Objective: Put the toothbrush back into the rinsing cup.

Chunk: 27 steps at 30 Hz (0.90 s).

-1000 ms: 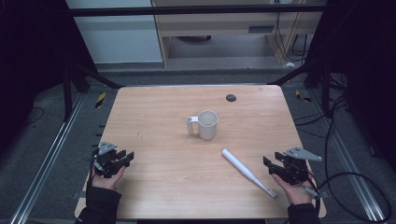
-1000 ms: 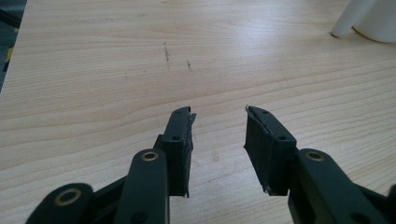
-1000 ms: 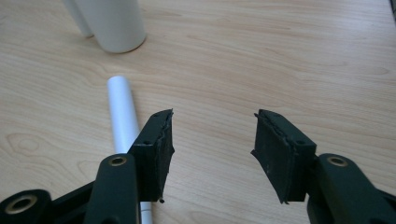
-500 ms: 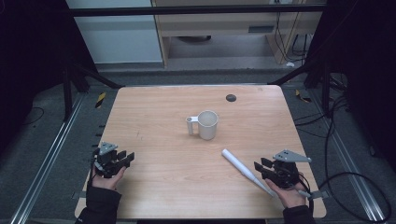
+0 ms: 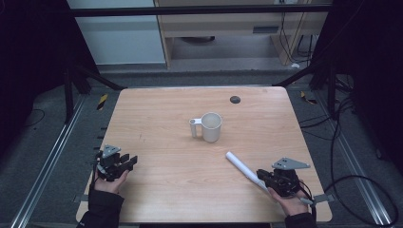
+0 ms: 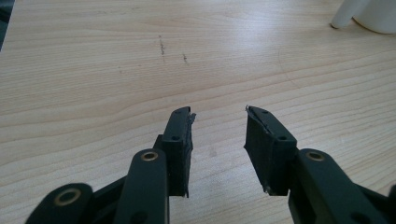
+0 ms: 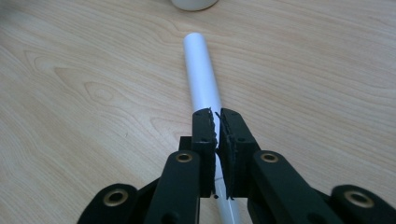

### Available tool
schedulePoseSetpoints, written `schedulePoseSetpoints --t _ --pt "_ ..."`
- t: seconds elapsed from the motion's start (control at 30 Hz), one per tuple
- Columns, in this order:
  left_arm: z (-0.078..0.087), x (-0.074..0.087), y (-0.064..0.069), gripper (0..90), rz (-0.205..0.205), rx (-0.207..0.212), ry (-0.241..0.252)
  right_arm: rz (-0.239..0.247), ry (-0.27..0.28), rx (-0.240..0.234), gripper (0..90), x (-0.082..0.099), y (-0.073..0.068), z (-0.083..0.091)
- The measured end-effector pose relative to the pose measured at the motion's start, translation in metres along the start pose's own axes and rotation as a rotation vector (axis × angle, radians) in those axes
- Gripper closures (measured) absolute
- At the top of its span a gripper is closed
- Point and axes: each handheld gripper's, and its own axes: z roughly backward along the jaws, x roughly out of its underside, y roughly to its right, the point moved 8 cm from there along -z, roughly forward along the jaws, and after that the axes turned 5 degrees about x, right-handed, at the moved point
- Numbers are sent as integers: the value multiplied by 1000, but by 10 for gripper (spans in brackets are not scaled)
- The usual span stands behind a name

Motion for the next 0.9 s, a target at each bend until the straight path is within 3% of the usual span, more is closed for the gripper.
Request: schedulePoseSetpoints --t 0.43,0.9 --pt "-1 1 0 598 -10 -4 -4 -6 -33 -15 900 11 -3 -1" --pt "-2 1 0 595 -16 -5 -9 27 -125 -16 900 29 -12 -9"
